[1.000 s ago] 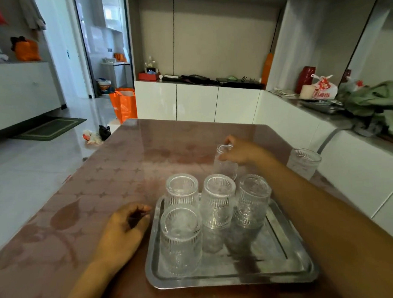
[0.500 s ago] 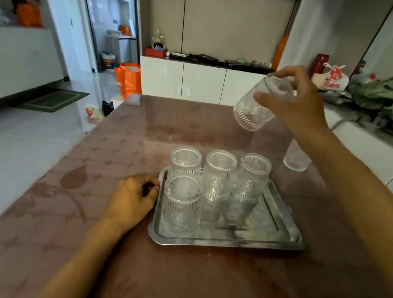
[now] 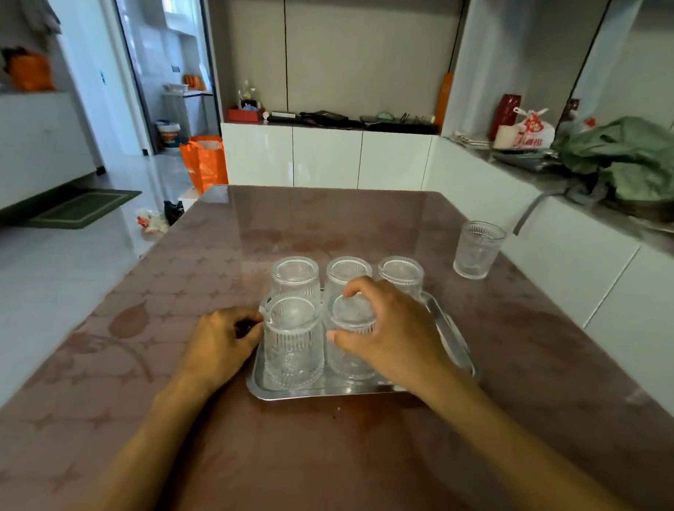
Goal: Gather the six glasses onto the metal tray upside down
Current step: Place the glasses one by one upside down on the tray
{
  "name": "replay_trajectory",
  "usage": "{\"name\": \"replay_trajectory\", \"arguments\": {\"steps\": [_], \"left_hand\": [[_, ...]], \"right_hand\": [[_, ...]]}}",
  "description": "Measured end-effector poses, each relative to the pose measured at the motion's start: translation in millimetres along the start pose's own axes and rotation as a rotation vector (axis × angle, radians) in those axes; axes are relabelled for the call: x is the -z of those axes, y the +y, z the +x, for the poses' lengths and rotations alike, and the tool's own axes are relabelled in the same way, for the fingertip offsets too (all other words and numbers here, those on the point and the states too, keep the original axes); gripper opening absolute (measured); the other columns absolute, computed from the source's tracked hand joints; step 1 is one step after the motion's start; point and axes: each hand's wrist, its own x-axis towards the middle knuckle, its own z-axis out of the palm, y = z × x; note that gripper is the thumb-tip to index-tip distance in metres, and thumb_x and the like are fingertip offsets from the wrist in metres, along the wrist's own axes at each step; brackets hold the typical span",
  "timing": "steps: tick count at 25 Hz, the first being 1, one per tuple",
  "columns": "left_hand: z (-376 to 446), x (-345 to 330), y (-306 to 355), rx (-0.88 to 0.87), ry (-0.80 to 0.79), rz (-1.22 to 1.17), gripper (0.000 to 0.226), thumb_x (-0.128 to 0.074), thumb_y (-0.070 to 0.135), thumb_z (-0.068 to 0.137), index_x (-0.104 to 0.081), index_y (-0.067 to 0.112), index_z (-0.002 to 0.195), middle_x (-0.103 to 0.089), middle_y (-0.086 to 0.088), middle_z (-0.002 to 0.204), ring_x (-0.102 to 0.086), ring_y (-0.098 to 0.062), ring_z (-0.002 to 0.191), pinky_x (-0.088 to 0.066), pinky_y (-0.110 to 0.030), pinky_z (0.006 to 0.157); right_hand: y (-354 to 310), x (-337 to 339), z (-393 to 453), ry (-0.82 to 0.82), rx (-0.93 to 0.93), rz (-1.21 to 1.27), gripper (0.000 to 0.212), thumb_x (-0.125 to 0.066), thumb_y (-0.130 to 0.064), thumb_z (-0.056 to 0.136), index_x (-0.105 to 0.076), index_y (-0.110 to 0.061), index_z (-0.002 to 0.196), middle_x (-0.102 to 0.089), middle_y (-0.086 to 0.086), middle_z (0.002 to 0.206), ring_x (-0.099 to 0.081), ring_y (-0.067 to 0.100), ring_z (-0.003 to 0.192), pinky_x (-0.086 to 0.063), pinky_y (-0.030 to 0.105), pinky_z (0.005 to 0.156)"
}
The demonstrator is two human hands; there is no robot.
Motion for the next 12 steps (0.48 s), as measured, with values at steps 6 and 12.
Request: {"name": "replay_trajectory", "arguments": {"steps": [6,12], "left_hand": [[2.4,0.8,0.5,0.008,-0.032,0.0,0.011,-0.072,0.01,0.085,-0.079,0.012,0.093,-0.076,0.004,0.085,-0.069,-0.008,0.073,-0.055,-0.027,0.072],[3.8,-3.9,-2.1,-0.015,-0.068,0.106,0.012,-0.067,0.006,0.086,-0.074,0.009,0.096,-0.075,-0.008,0.086,-0.069,-0.029,0.074,-0.057,-0.046,0.071]], "right_hand": [[9.5,-12.1,-4.4,-0.001,0.02,0.057,0.052,-0.063,-0.065,0.078,-0.047,-0.04,0.121,-0.058,-0.013,0.126,-0.059,0.011,0.103,-0.053,0.03,0.079],[78.8,29.6,23.0,0.396,-0.174,0.196,0.035,-0.058,-0.053,0.088,-0.053,-0.035,0.117,-0.061,-0.016,0.108,-0.059,0.001,0.086,-0.057,0.036,0.072]]}}
